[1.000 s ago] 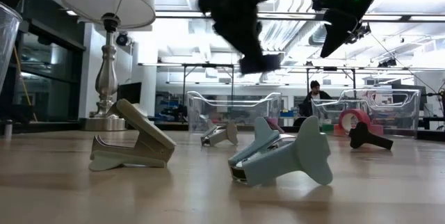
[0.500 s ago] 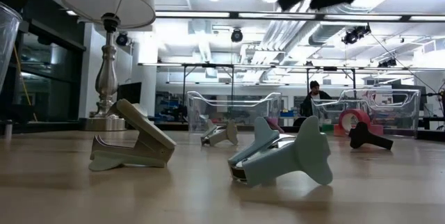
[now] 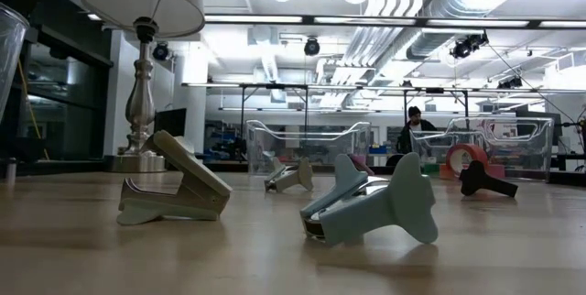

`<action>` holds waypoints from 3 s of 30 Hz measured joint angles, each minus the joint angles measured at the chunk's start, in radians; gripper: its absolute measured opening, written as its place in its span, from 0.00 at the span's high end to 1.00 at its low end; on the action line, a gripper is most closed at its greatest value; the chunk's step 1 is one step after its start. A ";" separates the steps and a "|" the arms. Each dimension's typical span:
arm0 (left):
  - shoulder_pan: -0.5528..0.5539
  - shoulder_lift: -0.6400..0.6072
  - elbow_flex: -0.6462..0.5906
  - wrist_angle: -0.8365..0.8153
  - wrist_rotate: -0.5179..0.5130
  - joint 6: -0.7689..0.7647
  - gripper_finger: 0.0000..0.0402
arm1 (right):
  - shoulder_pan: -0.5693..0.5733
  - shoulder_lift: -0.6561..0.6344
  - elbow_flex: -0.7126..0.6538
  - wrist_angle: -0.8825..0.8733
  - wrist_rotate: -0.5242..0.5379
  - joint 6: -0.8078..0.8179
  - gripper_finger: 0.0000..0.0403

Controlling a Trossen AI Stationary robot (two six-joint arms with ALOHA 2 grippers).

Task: Pick and place Stapler, Stapler remover, tape
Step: Put the purple tape into the top right transparent bin

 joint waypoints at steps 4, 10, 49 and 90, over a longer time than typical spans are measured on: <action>0.014 0.000 0.000 0.070 0.069 -0.042 0.90 | 0.000 0.003 0.000 0.049 -0.053 0.000 0.58; 0.037 0.000 0.000 0.151 0.191 -0.120 0.90 | 0.000 0.004 0.000 0.115 -0.122 0.008 0.59; 0.063 0.000 -0.001 0.204 0.290 -0.203 0.90 | 0.106 0.129 0.000 0.411 -0.099 0.060 0.68; 0.062 0.001 -0.002 0.032 0.001 -0.230 0.28 | 0.104 0.129 0.000 0.268 0.170 0.062 0.92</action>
